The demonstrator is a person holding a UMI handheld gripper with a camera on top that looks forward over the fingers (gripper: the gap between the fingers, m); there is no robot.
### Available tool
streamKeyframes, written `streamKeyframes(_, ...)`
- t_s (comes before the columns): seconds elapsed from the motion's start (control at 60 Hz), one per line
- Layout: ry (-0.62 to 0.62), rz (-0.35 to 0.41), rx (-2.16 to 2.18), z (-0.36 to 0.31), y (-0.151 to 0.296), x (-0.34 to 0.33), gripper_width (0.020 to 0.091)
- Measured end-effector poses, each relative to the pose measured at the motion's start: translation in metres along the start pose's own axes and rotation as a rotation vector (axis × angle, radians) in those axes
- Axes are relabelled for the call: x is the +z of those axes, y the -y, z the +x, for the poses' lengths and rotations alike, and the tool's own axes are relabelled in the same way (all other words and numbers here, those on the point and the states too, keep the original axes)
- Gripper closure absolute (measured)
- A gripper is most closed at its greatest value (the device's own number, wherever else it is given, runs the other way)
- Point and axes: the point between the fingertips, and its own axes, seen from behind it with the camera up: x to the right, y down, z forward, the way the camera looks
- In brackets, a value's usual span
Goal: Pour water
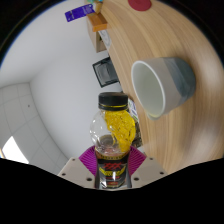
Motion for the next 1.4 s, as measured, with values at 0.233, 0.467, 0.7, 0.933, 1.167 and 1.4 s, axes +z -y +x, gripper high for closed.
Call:
streamKeyframes(0.233, -0.080, 0.033, -0.721, -0.092, 0.028, -0.024, 0.0750)
streamKeyframes(0.467, -0.237, 0.268, -1.542, -0.171, 0.143, -0.069, 0.0749)
streamKeyframes(0.7, -0.499, 0.338, -1.868, -0.113, 0.265, -0.113, 0.0749)
streamKeyframes(0.933, -0.629, 0.241, -1.812, -0.047, 0.327, -0.134, 0.0750)
streamKeyframes(1.167, -0.606, 0.264, -1.825, -0.031, 0.330, -0.141, 0.0665)
streamKeyframes(1.4, -0.738, 0.213, -1.793, -0.020, 0.329, -0.162, 0.0281)
